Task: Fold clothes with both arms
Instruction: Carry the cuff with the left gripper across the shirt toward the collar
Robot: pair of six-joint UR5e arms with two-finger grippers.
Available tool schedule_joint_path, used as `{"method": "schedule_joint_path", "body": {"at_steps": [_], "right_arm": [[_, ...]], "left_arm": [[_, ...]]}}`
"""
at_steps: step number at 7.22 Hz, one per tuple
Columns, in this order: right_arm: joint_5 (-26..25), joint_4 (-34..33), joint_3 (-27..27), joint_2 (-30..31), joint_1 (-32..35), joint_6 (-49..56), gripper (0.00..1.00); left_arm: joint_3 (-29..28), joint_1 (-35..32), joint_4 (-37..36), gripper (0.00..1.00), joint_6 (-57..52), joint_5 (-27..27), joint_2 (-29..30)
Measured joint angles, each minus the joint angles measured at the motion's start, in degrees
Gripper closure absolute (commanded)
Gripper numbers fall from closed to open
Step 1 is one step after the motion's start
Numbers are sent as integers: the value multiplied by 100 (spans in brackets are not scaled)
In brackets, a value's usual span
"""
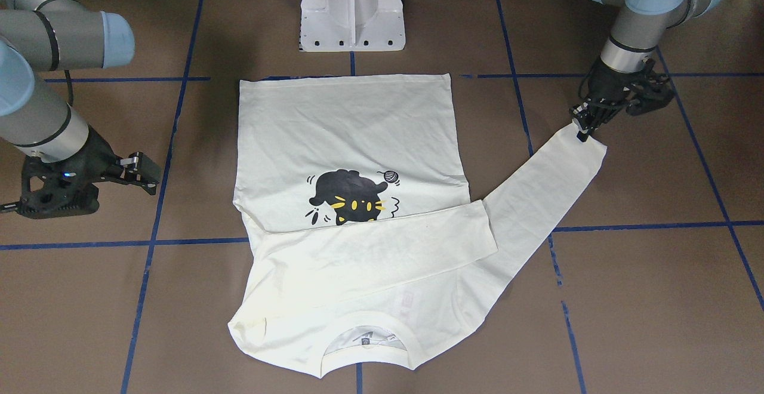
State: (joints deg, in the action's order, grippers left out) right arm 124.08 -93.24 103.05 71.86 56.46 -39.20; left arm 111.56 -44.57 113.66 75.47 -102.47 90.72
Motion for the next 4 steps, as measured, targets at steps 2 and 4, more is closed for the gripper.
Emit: {"method": "schedule_joint_path", "body": {"at_steps": [2,4], "right_arm": [[-4,641,205,764,36,4,0],[13,1037,212,1124,145,-11,0]], "left_arm": [[-104,-454,-1763,100,-499,-42,1789],[-517,-518,-2370,100,-552,-314,3167]]}}
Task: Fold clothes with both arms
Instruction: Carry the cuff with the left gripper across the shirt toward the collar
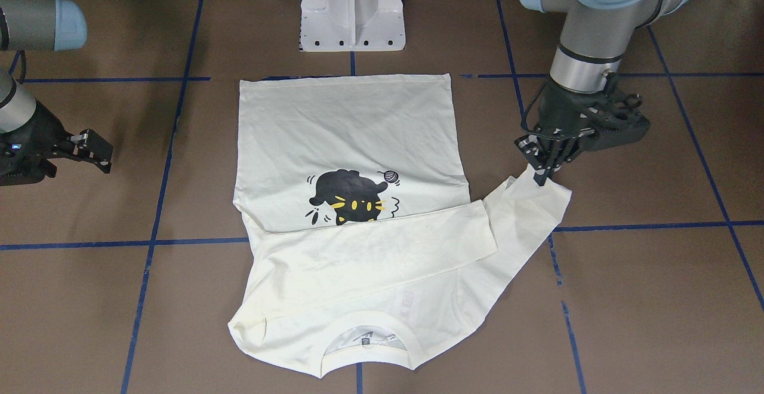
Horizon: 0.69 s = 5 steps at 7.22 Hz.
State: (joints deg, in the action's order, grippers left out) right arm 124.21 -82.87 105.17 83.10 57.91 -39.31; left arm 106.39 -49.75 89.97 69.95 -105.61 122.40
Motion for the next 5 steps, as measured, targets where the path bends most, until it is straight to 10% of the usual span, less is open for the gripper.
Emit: {"method": "schedule_joint_path", "body": {"at_steps": [5], "right_arm": [[326,56,-7,10,233,-55,0]], "left_arm": [[-2962,712,1409,100,858,-55,2796]]}}
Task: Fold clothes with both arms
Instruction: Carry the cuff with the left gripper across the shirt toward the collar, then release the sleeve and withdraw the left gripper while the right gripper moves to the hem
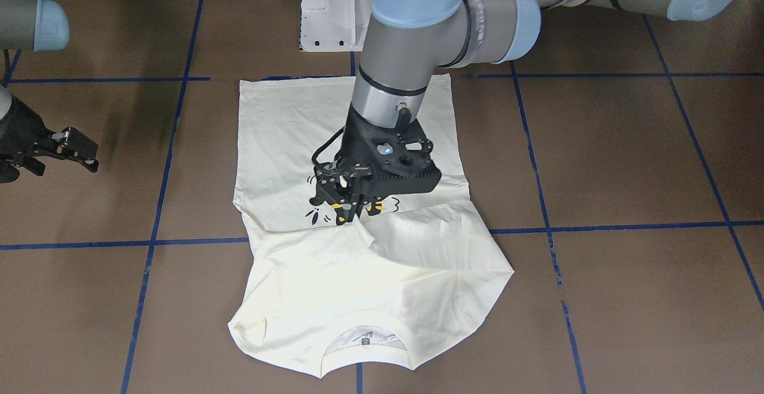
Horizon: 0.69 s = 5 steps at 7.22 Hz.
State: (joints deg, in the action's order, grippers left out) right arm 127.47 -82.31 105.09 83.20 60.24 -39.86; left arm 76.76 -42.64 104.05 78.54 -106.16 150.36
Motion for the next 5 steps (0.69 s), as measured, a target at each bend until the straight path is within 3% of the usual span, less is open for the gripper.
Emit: {"method": "schedule_joint_path", "body": {"at_steps": [1,2,3,5], "right_arm": [[4,-2,-3,-6,3,-3,0],[6,-6,-5,-11,5,-4,0],[6,-10,-8,-15,4,-4,0],[9,-13,-13,-27,4,-4,0]], "left_arm": [[-524,261,340,100,174,259,203],[-1312,492,798,79,460,502,579],[-2149,664,1368,1,730,746,983],[-2907,813,2116,0,962,1133,1287]]}}
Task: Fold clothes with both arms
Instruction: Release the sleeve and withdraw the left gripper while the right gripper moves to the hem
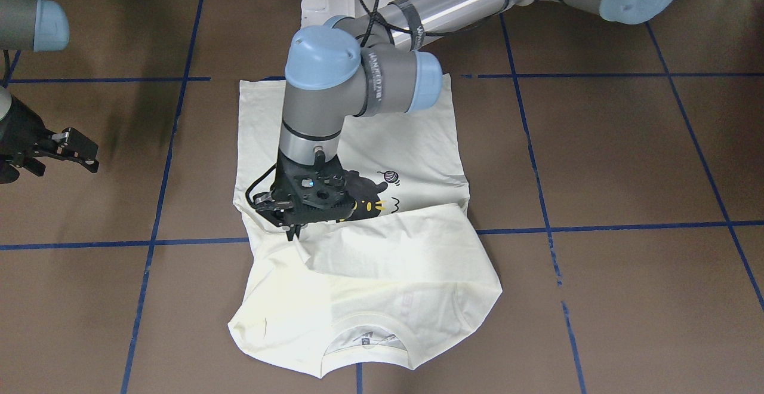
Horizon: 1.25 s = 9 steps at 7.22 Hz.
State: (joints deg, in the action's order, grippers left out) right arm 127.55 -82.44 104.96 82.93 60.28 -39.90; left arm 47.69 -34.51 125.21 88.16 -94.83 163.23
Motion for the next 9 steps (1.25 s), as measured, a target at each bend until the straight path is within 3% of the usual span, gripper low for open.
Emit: {"method": "schedule_joint_path", "body": {"at_steps": [3,5,7,9], "right_arm": [[4,5,-40,-154,-16,-144,0],[4,72,38,-401,-228,-821,0],[-340,182,436,-510,-880,-1814,0],[-1338,280,873,-472,-2060,-3072,0]], "left_arm": [[235,25,238,0,-355,-37,-319],[1050,-43,-131,0,-696,-415,-935],[2873,-316,-1183,0,-1387,-968,-2186],[4891,-560,-2001,0,-2310,-1226,-3761]]}}
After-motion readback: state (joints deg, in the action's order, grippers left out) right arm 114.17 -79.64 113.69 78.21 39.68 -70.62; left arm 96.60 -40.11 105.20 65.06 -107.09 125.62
